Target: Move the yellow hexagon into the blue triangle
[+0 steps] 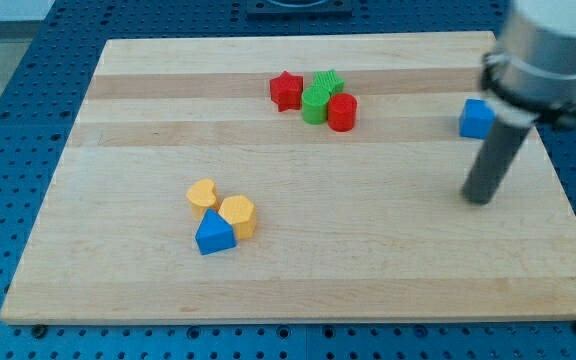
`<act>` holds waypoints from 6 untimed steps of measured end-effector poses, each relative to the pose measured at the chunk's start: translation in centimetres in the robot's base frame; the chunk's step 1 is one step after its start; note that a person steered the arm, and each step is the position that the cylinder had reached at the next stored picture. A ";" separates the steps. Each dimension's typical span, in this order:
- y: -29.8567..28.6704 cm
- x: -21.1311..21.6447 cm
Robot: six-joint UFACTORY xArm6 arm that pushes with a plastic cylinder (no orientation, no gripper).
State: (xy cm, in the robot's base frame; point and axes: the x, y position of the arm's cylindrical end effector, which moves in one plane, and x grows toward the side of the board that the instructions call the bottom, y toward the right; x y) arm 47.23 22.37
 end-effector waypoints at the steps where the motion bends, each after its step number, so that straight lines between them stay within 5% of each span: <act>1: 6.6 -4.1; 3: 10.4 -18.2; 5: 6.8 -20.2; 6: 6.4 -16.5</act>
